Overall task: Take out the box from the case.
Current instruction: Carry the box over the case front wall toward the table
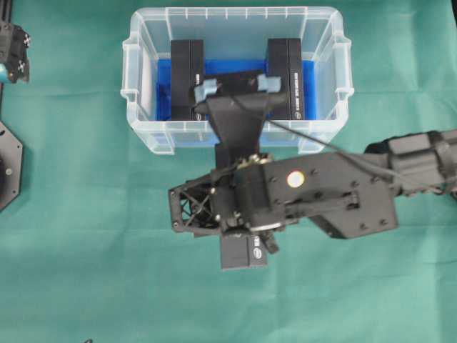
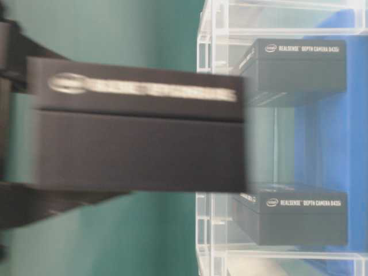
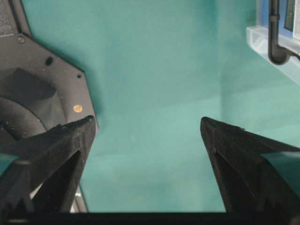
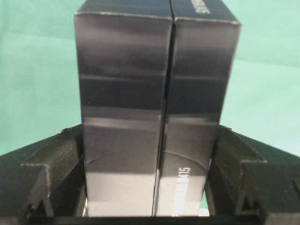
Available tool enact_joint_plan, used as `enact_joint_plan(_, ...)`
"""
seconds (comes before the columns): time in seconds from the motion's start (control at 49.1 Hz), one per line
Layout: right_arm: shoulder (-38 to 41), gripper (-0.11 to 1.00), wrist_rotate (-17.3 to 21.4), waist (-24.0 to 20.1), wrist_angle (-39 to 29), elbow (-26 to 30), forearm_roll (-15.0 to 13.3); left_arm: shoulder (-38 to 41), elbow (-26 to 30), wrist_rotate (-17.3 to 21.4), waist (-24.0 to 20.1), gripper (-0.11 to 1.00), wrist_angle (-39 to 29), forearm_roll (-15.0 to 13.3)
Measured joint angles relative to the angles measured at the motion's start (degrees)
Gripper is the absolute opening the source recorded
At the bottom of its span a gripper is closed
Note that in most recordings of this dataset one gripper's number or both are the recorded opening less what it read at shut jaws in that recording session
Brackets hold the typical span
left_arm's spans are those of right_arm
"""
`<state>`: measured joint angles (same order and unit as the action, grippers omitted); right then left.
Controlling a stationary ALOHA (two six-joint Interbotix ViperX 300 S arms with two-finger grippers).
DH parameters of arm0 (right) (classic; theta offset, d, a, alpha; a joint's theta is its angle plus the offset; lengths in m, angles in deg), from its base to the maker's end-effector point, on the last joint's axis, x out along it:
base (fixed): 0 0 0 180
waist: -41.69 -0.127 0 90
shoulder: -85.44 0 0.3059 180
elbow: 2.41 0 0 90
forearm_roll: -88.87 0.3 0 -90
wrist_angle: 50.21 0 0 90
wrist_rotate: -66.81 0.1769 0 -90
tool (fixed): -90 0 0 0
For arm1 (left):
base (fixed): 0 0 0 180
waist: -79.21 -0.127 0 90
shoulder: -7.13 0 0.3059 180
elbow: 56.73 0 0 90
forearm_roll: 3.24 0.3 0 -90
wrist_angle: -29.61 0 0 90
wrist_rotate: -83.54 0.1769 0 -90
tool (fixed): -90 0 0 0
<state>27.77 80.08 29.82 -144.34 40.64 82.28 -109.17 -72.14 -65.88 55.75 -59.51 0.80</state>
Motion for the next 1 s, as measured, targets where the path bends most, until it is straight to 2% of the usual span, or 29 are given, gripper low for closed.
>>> enact_joint_plan(0.285,0.09,0.66,0.53,0.00,8.79,-10.11,0.62,-0.18,0.00,0.00,0.00,0.98,0.00,0.00)
enact_joint_plan(0.488,0.09,0.66,2.90,0.00,14.94,-17.93,0.62,-0.70,-0.18,0.00,0.00,0.98,0.00,0.00)
enact_joint_plan(0.651,0.09,0.66,3.16,0.00,20.65,-22.94,0.44,-0.88,-0.70,0.00,0.00,0.98,0.00,0.00)
enact_joint_plan(0.794,0.26,0.66,3.78,0.00,24.43,-26.02,0.44,-0.79,-1.14,0.00,0.00,0.98,0.00,0.00)
enact_joint_plan(0.997,1.76,0.66,3.87,0.00,28.04,-26.81,0.44,-0.88,-1.32,0.00,0.00,0.98,0.00,0.00)
